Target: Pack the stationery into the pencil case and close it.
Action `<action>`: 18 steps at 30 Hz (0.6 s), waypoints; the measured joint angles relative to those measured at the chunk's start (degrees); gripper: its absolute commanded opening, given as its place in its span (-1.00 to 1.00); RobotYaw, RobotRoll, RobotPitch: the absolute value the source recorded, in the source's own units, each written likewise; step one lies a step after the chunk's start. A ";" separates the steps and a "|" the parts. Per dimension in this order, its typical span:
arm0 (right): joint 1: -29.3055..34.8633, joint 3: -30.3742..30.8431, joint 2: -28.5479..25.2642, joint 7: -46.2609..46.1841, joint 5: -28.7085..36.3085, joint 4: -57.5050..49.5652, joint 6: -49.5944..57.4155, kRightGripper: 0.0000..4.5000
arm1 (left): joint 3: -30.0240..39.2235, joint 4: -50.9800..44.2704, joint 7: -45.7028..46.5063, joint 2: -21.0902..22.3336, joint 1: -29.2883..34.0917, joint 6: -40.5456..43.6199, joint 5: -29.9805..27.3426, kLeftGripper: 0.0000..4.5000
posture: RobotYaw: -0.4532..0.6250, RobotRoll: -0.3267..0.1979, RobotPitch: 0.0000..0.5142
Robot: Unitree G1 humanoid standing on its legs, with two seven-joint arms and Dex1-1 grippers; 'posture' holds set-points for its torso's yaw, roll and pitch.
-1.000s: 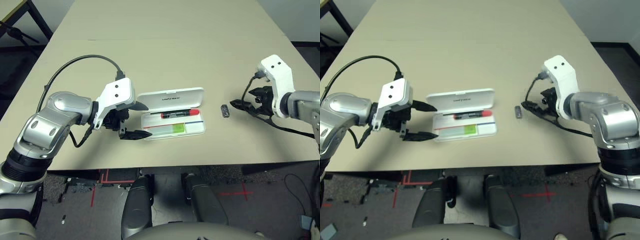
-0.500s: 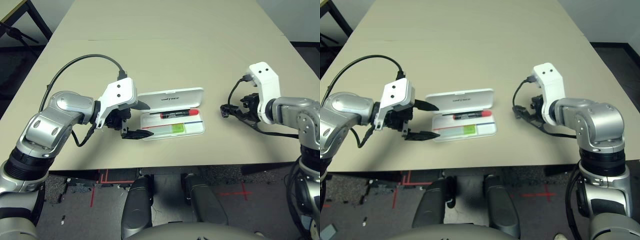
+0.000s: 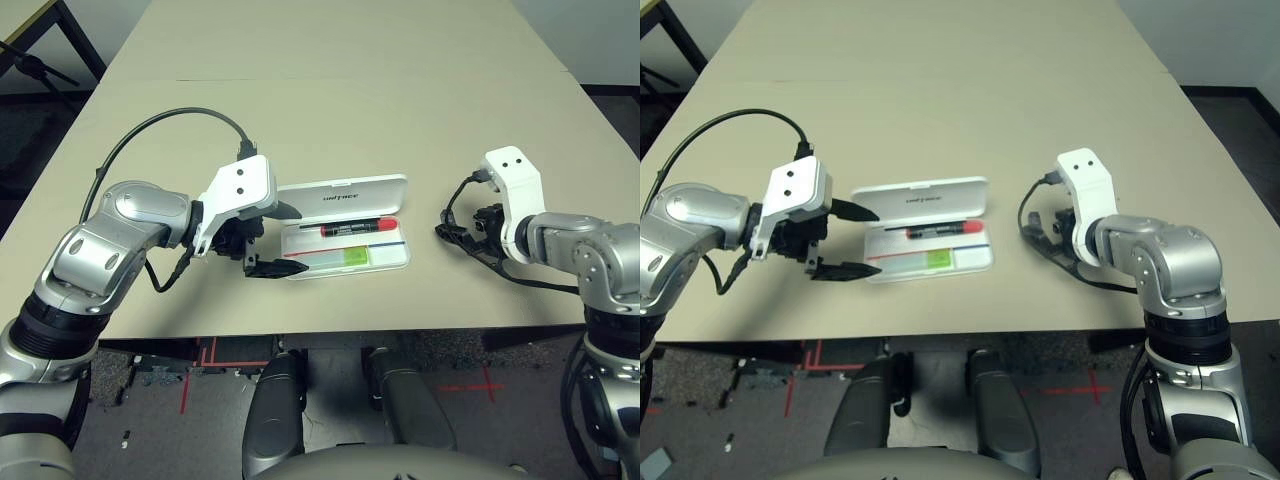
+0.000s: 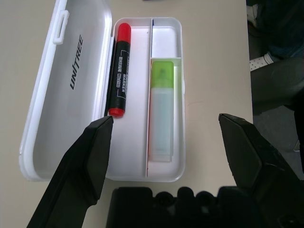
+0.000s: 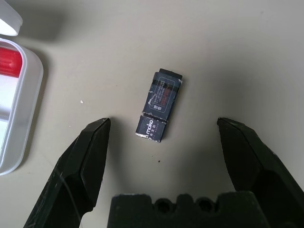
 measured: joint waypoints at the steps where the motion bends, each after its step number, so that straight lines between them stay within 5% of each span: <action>1: -0.01 0.05 0.08 -0.02 0.00 0.43 -0.55 1.00 | 0.00 0.00 0.00 0.00 0.00 0.02 -0.01 0.98 | -0.16 0.25 -0.28; 15: -0.89 2.13 1.56 -0.12 -1.12 4.28 -6.40 0.99 | -0.02 -0.08 0.00 0.00 0.01 0.50 -0.03 0.99 | -0.15 0.25 -0.29; 18: -1.03 2.47 2.04 -0.15 -1.80 4.88 -7.44 0.75 | -0.09 -0.09 0.00 0.00 0.04 0.50 -0.02 1.00 | -0.15 0.25 -0.29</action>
